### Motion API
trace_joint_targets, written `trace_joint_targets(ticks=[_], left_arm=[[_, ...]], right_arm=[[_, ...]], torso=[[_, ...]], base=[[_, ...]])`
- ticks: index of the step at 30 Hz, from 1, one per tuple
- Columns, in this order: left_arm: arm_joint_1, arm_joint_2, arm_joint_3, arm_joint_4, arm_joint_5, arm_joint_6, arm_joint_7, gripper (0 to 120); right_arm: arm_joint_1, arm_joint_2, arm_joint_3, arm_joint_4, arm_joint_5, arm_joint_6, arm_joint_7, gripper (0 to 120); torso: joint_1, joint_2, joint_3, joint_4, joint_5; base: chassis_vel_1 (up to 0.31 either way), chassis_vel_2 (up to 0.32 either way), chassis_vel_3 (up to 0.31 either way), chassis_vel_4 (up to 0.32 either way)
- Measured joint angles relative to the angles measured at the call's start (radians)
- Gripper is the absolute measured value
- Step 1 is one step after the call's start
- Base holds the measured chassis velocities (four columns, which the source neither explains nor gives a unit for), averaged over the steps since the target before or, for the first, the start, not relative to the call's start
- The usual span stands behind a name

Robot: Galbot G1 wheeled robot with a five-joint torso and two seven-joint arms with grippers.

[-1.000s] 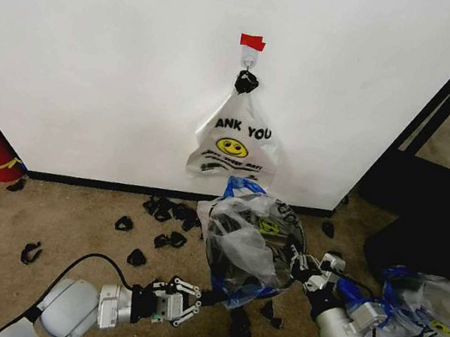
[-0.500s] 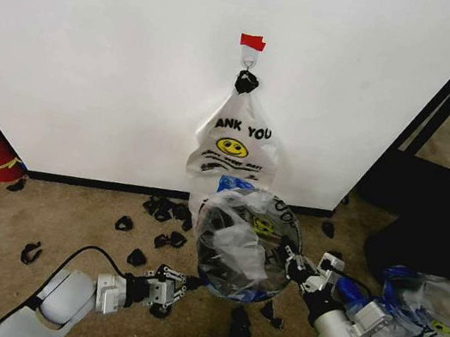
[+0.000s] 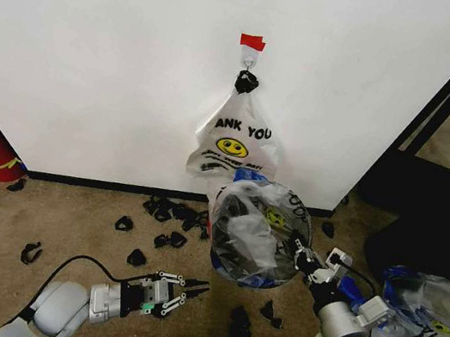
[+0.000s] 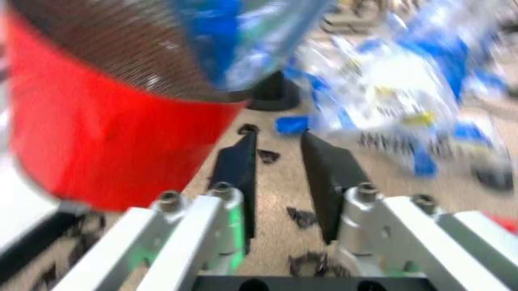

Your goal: Pick up the garbage bag from the wall and place it over the trash bin.

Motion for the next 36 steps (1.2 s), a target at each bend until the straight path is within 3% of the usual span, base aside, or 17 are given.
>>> trace_joint_targets(ticks=[5, 8, 14, 18, 23, 36], left_arm=[[0.008, 0.000, 0.018, -0.027, -0.168, 0.102, -0.117, 53], [0.009, -0.005, 0.025, -0.038, -0.191, 0.124, -0.144, 60], [0.003, -0.026, 0.039, -0.055, -0.195, 0.147, -0.182, 86], [0.003, -0.034, 0.043, -0.064, -0.206, 0.147, -0.186, 96], [0.003, -0.037, 0.045, -0.072, -0.228, 0.147, -0.186, 88], [0.004, -0.038, 0.036, -0.068, -0.230, 0.144, -0.113, 37]], right_arm=[[0.004, -0.006, 0.000, -0.008, 0.013, -0.002, -0.007, 0], [0.005, -0.007, -0.002, -0.009, 0.013, -0.003, -0.010, 0], [-0.001, -0.007, -0.012, 0.000, 0.006, -0.004, -0.018, 0], [-0.007, -0.007, -0.015, 0.005, -0.007, -0.004, -0.023, 0], [-0.008, -0.007, -0.019, 0.004, -0.017, -0.004, -0.028, 0], [-0.008, -0.005, -0.021, 0.003, -0.032, -0.005, -0.030, 0]], torso=[[0.000, 0.000, 0.000, 0.0000, 0.0000], [0.000, 0.000, 0.000, 0.0000, 0.0000], [0.000, 0.000, 0.000, 0.0000, 0.0000], [0.000, 0.000, 0.000, 0.0000, 0.0000], [0.000, 0.000, 0.000, 0.0000, 0.0000], [0.000, 0.000, 0.000, 0.0000, 0.0001]], base=[[0.000, 0.000, 0.000, 0.000], [0.000, 0.000, 0.000, 0.000], [0.000, 0.000, 0.000, 0.000], [0.000, 0.000, 0.000, 0.000], [0.000, 0.000, 0.000, 0.000], [0.000, 0.000, 0.000, 0.000]])
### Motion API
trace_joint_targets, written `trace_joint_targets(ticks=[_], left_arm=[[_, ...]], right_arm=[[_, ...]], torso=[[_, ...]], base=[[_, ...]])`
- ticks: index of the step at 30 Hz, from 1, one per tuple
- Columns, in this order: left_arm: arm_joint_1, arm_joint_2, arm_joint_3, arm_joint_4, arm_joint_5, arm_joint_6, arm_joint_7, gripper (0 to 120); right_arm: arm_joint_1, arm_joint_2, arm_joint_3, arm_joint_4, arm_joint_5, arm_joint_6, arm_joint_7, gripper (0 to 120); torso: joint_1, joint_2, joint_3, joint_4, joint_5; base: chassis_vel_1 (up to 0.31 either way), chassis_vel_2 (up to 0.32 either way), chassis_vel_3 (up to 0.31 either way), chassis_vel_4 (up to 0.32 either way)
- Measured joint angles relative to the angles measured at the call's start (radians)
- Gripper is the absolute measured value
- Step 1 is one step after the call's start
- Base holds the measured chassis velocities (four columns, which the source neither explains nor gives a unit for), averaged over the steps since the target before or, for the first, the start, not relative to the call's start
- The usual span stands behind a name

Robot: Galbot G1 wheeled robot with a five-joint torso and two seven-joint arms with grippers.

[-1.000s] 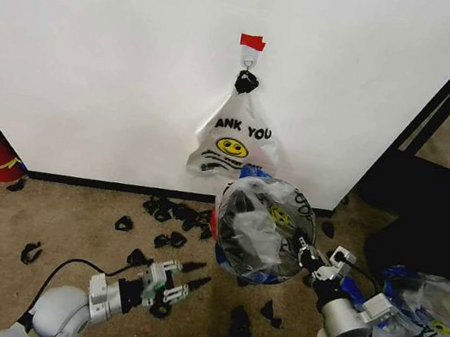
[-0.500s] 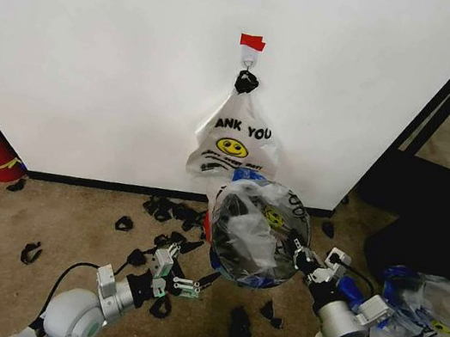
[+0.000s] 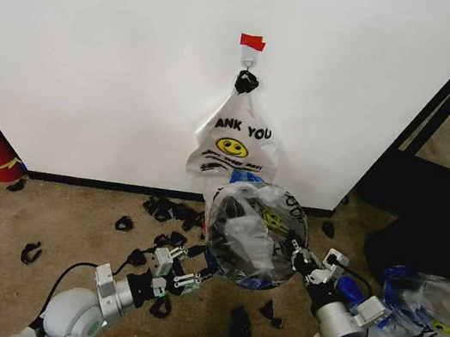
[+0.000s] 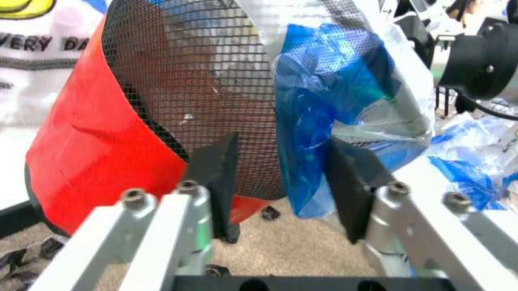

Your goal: Pick up the garbage bag from the wall and place it over the trash bin.

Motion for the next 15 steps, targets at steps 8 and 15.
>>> trace_joint_targets(ticks=[8, 15], left_arm=[[0.000, -0.007, 0.001, 0.012, 0.094, -0.001, -0.023, 8], [-0.002, -0.010, 0.001, 0.020, 0.150, -0.001, -0.078, 0]], right_arm=[[-0.014, -0.002, -0.001, 0.039, 0.001, -0.001, 0.002, 0], [-0.022, -0.003, -0.003, 0.056, 0.001, -0.001, 0.003, 0]], torso=[[0.000, 0.000, 0.000, 0.0001, 0.0000], [0.000, 0.000, 0.000, 0.0000, -0.0001]], base=[[0.000, 0.000, 0.000, 0.000], [0.000, 0.000, 0.000, 0.000]])
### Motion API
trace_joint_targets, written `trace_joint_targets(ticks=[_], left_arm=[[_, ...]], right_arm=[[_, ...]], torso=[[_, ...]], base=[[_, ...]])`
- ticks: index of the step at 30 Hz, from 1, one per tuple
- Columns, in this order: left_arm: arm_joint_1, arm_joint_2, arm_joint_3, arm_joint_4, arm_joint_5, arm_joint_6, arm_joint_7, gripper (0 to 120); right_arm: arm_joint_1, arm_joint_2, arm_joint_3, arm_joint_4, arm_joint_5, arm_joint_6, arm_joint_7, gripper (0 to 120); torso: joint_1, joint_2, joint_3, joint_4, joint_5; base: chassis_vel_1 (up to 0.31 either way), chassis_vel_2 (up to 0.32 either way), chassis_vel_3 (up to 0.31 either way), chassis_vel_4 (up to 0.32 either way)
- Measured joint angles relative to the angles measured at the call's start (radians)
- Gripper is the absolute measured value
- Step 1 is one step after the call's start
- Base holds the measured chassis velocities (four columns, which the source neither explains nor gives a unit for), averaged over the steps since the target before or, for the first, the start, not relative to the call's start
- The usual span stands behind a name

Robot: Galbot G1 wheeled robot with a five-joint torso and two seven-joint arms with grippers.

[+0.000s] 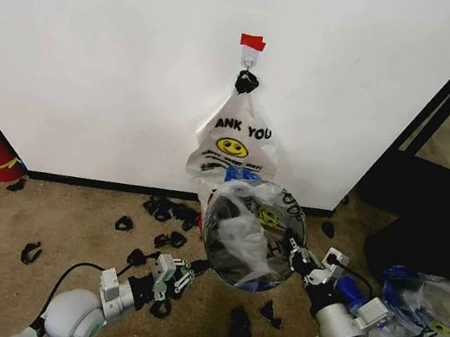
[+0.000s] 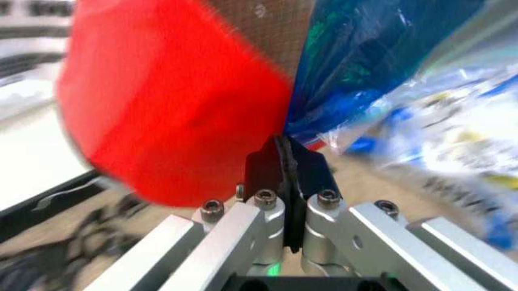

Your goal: Pick up the garbage bag from the wall and place it over the trash bin.

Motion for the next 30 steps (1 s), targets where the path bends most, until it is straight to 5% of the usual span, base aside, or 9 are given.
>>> trace_joint_targets(ticks=[15, 24, 30], left_arm=[[-0.008, -0.013, 0.000, 0.025, 0.193, 0.051, -0.198, 4], [0.004, -0.017, -0.041, 0.052, 0.262, -0.074, 0.056, 38], [0.007, -0.029, -0.064, 0.036, 0.236, -0.118, 0.124, 59]], right_arm=[[-0.006, 0.008, -0.014, 0.018, -0.002, -0.006, 0.000, 0], [0.045, 0.042, -0.017, -0.058, 0.011, 0.006, 0.000, 0], [0.071, 0.061, -0.015, -0.131, -0.001, 0.028, -0.011, 0]], torso=[[0.000, 0.000, 0.000, -0.0001, -0.0001], [0.000, 0.000, 0.000, 0.0001, -0.0001], [0.000, 0.000, 0.000, 0.0000, -0.0001]], base=[[0.000, 0.000, 0.000, 0.000], [0.000, 0.000, 0.000, 0.000], [0.000, 0.000, 0.000, 0.000]])
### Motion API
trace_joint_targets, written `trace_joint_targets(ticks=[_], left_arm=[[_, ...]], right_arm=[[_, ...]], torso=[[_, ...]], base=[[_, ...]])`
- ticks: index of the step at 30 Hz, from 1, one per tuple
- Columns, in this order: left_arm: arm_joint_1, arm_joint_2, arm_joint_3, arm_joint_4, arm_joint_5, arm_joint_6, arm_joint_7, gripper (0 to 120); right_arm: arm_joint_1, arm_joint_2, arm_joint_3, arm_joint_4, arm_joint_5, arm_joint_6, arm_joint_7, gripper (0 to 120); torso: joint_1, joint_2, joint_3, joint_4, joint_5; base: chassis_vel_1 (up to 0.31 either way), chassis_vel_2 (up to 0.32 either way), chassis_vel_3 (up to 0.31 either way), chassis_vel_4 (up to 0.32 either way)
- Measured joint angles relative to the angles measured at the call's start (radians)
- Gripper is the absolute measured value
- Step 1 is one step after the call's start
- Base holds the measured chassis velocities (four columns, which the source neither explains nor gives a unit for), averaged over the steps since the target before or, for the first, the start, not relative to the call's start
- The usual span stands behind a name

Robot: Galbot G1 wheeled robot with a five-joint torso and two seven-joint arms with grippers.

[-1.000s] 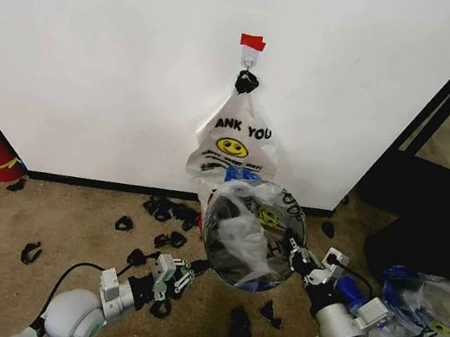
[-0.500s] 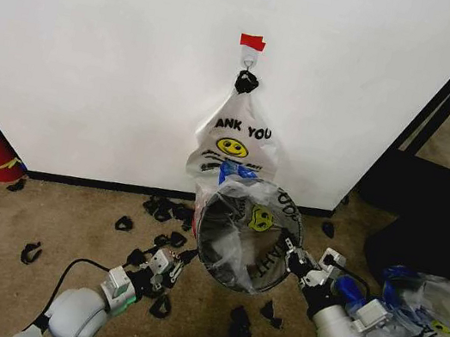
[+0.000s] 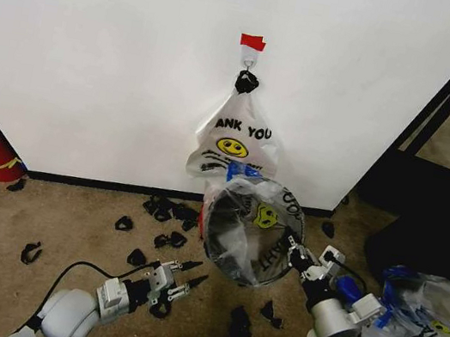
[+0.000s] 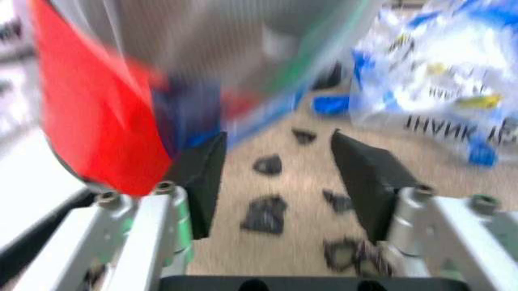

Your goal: Pick up the garbage bag from the wall and place it over the trash bin.

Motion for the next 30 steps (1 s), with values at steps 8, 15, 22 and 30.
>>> trace_joint_targets(ticks=[8, 15, 22, 30], left_arm=[[0.063, -0.066, -0.103, -0.147, -0.026, 0.031, -0.174, 88], [0.125, -0.063, 0.034, -0.399, -0.205, 0.186, -0.616, 70], [0.105, -0.063, 0.283, -0.450, -0.390, 0.281, -0.732, 46], [-0.061, -0.094, 0.441, -0.366, -0.408, 0.418, -1.071, 15]], right_arm=[[0.017, 0.026, -0.003, -0.077, -0.063, 0.075, -0.052, 0], [0.038, 0.045, -0.061, -0.130, -0.190, 0.153, -0.087, 0], [0.050, 0.044, -0.117, -0.161, -0.266, 0.192, -0.127, 0], [0.096, 0.043, -0.149, -0.220, -0.291, 0.228, -0.169, 0]], torso=[[0.000, 0.000, 0.000, 0.0002, 0.0001], [0.000, 0.000, 0.000, 0.0002, 0.0002], [0.000, 0.000, 0.000, 0.0001, 0.0002], [0.000, 0.000, 0.000, -0.0001, 0.0002]], base=[[0.000, 0.000, 0.000, 0.000], [0.000, 0.000, 0.000, 0.000], [0.000, 0.000, 0.000, 0.000], [0.000, 0.000, 0.000, 0.000]])
